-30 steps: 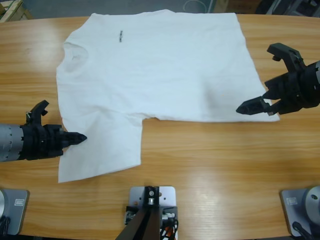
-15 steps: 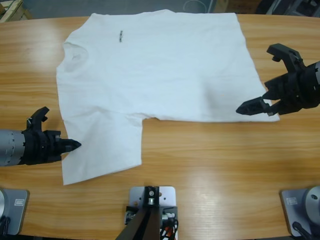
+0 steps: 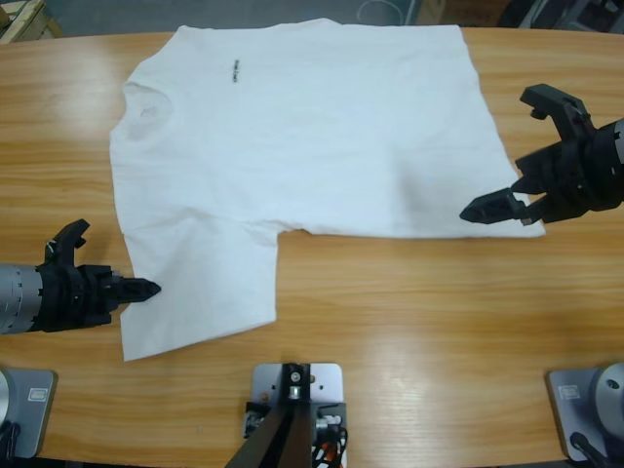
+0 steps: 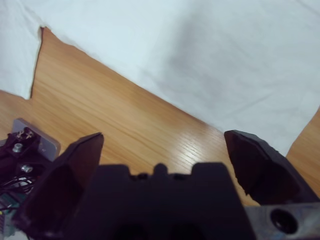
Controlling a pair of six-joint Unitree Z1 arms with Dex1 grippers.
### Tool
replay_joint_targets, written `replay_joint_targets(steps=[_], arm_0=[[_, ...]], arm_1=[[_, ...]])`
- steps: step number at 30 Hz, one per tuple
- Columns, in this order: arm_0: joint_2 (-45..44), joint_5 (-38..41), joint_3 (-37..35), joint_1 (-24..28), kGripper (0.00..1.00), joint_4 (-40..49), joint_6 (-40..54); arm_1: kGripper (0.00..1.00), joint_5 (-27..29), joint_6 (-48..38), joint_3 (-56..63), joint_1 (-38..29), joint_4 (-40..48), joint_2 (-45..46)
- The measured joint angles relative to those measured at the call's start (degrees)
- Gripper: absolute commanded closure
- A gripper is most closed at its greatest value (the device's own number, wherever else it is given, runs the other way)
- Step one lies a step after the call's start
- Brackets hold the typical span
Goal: Fold clothes
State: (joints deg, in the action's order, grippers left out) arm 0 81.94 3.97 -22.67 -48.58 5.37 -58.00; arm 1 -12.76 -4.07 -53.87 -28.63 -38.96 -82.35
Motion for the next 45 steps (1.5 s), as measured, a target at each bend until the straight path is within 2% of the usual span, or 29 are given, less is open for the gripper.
replay_joint_targets(steps=[4, 8, 9, 12, 13, 14, 16, 18, 30, 39, 41, 45], arm_0=[[0.8, -1.1, 0.0, 0.0, 0.066, 0.0, 0.0], [1.3, -1.7, -0.4, 0.0, 0.267, 0.0, 0.0], [1.5, -1.7, -0.5, 0.0, 0.277, 0.0, 0.0], [2.5, -1.8, -0.9, 0.0, 0.525, -0.4, 0.0], [2.7, -1.8, -1.0, 0.0, 0.551, -0.6, 0.0], [3.0, -1.8, -1.2, 0.0, 0.624, -0.8, 0.0], [3.4, -1.8, -1.4, 0.0, 0.650, -1.0, 0.0], [4.2, -1.8, -1.9, 0.0, 0.986, -1.3, 0.0], [6.6, -1.8, -2.3, 0.0, 1.000, -2.4, 0.0], [4.2, -2.4, -2.3, 0.0, 1.000, -2.4, 0.0], [3.7, -2.4, -2.3, 0.0, 1.000, -2.4, 0.0], [2.6, -2.4, -2.3, 0.0, 1.000, -2.4, 0.0]], arm_1=[[0.018, 0.0, 0.0, 0.0, 0.0, 0.0, 0.0], [0.018, 0.0, 0.0, 0.0, 0.0, 0.0, 0.0], [0.018, 0.0, 0.0, 0.0, 0.0, 0.0, 0.0], [0.018, 0.0, 0.0, 0.0, 0.0, 0.0, 0.0], [0.018, 0.0, 0.0, 0.0, 0.0, 0.0, 0.0], [0.018, 0.0, 0.0, 0.0, 0.0, 0.0, 0.0], [0.018, 0.0, 0.0, 0.0, 0.0, 0.0, 0.0], [0.018, 0.0, 0.0, 0.0, 0.0, 0.0, 0.0], [0.022, 0.0, 0.0, 0.0, 0.0, 0.0, 0.0], [0.023, -0.2, -0.8, 0.0, 0.5, 0.0, 0.3], [0.023, -1.8, -2.0, 0.0, 4.6, -0.6, 1.6], [0.023, -11.0, -6.8, 0.0, 17.1, -0.7, 3.7]])
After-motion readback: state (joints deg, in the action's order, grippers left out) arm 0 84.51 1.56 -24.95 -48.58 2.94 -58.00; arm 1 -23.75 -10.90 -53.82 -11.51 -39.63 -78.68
